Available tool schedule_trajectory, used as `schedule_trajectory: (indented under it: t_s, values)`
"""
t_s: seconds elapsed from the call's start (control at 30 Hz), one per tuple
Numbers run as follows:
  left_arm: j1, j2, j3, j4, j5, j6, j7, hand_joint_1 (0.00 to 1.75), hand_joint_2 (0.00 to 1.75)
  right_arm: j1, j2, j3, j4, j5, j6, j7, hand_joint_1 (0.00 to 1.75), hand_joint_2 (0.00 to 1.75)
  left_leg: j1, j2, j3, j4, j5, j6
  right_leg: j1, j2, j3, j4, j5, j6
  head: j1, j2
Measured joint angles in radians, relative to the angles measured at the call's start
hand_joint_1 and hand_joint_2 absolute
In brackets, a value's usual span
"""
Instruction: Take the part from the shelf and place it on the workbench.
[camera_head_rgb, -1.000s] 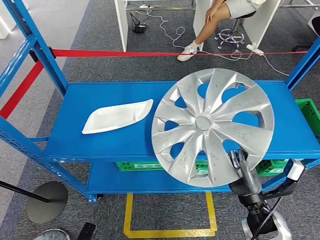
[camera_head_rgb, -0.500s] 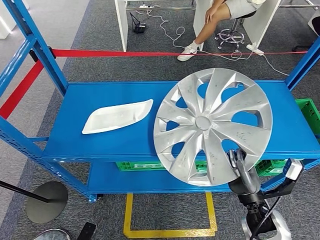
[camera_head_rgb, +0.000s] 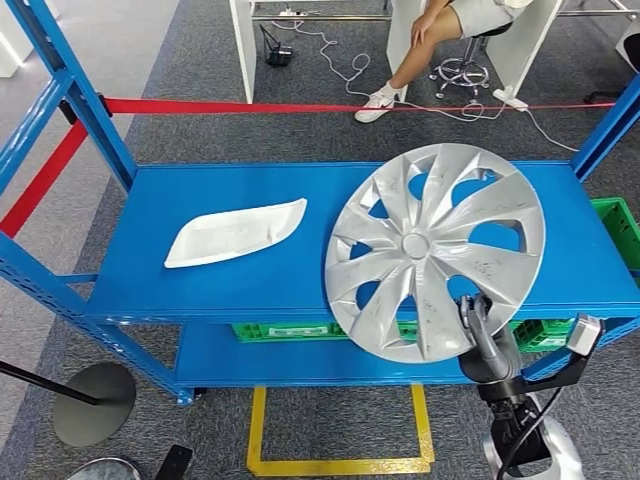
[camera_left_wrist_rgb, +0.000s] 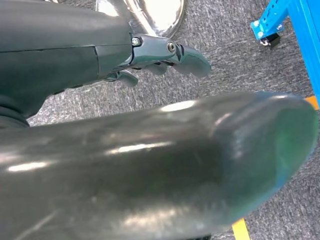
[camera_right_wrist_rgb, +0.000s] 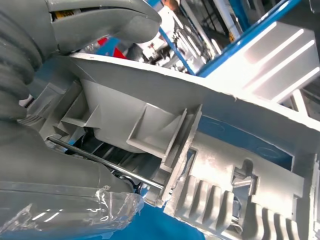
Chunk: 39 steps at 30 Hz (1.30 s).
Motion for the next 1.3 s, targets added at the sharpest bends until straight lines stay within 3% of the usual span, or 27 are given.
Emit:
schedule_trajectory:
  t_s: [0.4, 0.53, 1.03, 1.3]
  values:
    - [0.000, -0.001, 0.000, 0.000, 0.001, -0.010, -0.020, 0.00, 0.00, -0.008, 0.000, -0.019, -0.002, 0.006, -0.019, -0.018, 1.75, 1.75, 0.000, 0.000, 0.000, 0.000, 0.000, 0.000, 0.000, 0.000, 0.000, 0.000, 0.000, 0.000, 0.000, 0.000]
    - [0.000, -0.001, 0.000, 0.000, 0.001, -0.009, -0.024, 0.00, 1.75, -0.008, 0.000, -0.020, -0.003, 0.007, -0.021, -0.021, 1.75, 1.75, 0.000, 0.000, 0.000, 0.000, 0.000, 0.000, 0.000, 0.000, 0.000, 0.000, 0.000, 0.000, 0.000, 0.000]
    - [0.000, 0.002, 0.000, 0.000, 0.017, -0.019, -0.073, 0.00, 1.75, -0.007, 0.000, -0.022, -0.034, 0.054, -0.032, -0.046, 1.75, 1.75, 0.000, 0.000, 0.000, 0.000, 0.000, 0.000, 0.000, 0.000, 0.000, 0.000, 0.000, 0.000, 0.000, 0.000]
    - [0.000, 0.003, 0.000, 0.000, 0.016, -0.032, -0.073, 0.00, 1.75, -0.003, 0.001, -0.035, -0.102, -0.003, 0.074, -0.056, 1.75, 1.75, 0.000, 0.000, 0.000, 0.000, 0.000, 0.000, 0.000, 0.000, 0.000, 0.000, 0.000, 0.000, 0.000, 0.000]
